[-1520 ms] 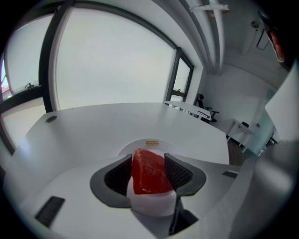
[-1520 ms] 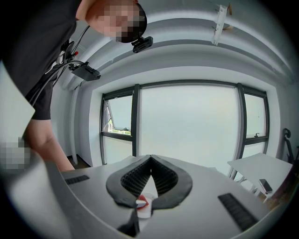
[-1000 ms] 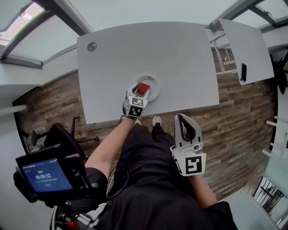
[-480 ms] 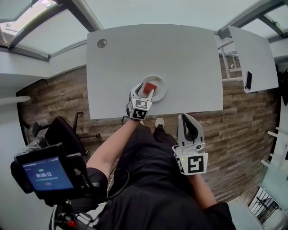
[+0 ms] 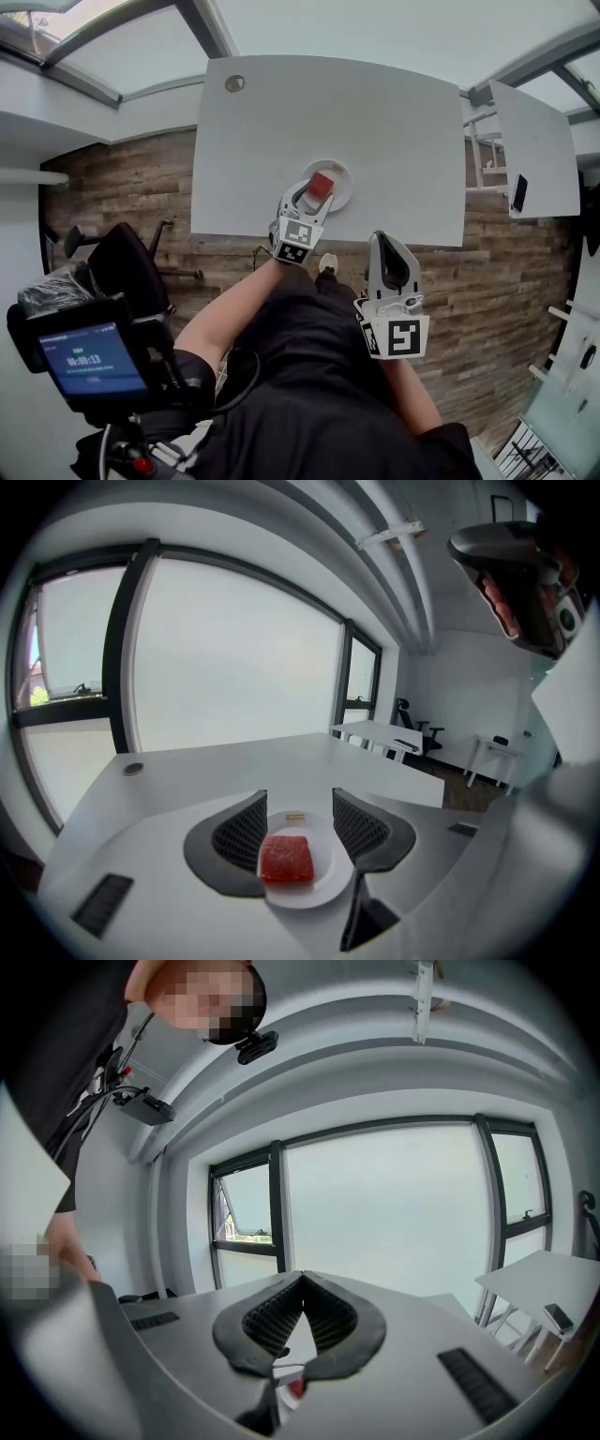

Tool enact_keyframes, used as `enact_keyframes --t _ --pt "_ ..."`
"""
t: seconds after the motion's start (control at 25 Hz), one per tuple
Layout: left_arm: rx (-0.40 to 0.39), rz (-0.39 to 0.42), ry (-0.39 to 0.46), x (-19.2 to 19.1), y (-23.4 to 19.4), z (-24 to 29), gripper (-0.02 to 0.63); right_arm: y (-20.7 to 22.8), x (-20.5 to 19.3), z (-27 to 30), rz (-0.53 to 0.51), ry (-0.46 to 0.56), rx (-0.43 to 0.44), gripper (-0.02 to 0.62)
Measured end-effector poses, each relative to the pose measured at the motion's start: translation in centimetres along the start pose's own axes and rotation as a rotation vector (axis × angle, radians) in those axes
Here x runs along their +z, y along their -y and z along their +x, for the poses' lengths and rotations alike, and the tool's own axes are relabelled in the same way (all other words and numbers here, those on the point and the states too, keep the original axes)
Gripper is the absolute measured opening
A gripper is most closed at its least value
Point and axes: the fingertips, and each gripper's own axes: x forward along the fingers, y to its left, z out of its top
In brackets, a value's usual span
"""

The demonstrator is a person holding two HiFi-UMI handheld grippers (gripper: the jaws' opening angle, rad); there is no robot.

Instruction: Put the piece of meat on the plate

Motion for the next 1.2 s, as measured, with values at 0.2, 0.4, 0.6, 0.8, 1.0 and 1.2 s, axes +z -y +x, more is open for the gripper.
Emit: enact_keyframes --t 0.2,0.4,0.6,0.8,1.0,1.2 --pt "0.038 -0.025 0.037 2.0 -0.2 -1.4 0.224 -0.7 -0.1 1.1 -0.003 0.012 0.037 0.005" --pt "0.088 -0.119 0.106 5.6 2.0 -5.9 0.224 -1.1 1.2 -2.1 -0.002 0.028 0.049 0.005" --pt "0.103 -0.151 0.17 7.5 2.0 -7.3 0.224 -1.1 0.4 -0.7 -0.005 0.021 0.061 0.005" --pt "0.129 -0.161 0.212 8.4 4.3 -10.6 0.224 -0.7 1.3 -3.0 -0.006 0.051 0.063 0.005" --pt "0.143 -0.17 0.239 9.0 5.1 -12.0 0.224 -0.7 1.2 -3.1 -0.006 0.052 0.088 0.005" --pt "0.173 -0.17 0.276 10.0 4.8 -13.5 0.173 -1.1 1.0 -2.3 -0.011 0.056 0.129 0.005"
